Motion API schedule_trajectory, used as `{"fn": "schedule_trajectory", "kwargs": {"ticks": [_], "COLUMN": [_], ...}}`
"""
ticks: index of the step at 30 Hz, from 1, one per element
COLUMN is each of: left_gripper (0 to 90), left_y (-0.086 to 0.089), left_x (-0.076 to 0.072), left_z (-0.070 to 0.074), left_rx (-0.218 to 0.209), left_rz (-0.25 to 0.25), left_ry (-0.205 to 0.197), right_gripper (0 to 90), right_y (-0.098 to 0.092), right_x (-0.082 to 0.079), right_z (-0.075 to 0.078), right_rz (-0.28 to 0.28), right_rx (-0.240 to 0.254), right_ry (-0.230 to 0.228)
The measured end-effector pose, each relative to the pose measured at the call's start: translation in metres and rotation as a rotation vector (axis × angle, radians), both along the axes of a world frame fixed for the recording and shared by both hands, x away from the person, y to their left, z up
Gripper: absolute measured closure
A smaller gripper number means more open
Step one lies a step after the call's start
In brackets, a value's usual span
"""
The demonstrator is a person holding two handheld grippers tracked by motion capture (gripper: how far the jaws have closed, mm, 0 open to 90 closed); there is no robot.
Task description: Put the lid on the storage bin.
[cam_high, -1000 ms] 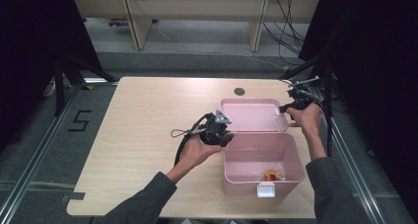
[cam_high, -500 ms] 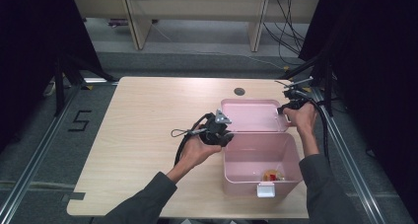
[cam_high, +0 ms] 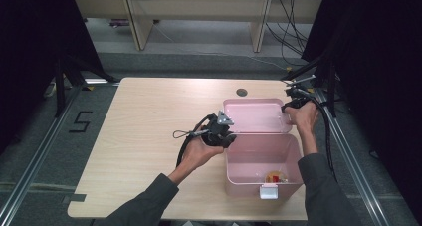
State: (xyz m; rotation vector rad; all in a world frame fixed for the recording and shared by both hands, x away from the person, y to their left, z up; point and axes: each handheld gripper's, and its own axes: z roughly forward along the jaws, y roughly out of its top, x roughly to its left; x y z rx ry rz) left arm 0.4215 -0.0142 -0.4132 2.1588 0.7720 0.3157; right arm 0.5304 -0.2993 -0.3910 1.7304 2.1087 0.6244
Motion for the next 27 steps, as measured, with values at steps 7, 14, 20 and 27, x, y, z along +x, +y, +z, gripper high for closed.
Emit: {"fn": "schedule_trajectory", "kwargs": {"ticks": [7, 14, 20, 27], "left_gripper": [77.7, 77.7, 77.7, 77.6], "left_y": [-0.002, -0.003, -0.003, -0.004], "left_x": [-0.001, -0.002, -0.002, -0.003], "left_z": [0.000, 0.000, 0.000, -0.001], "left_rx": [-0.003, -0.004, -0.005, -0.009], "left_rz": [-0.002, 0.006, 0.009, 0.014], "left_ry": [-0.001, -0.002, -0.005, -0.014], "right_gripper": [85.0, 86.2, 86.7, 86.9], "right_y": [-0.007, -0.012, -0.014, -0.020], "right_x": [-0.009, -0.020, -0.034, -0.051], "right_z": [0.011, 0.027, 0.041, 0.053], "right_rz": [0.044, 0.039, 0.046, 0.079], "right_rx": [-0.018, 0.032, 0.080, 0.089], "right_ry": [-0.066, -0.156, -0.220, -0.305]}}
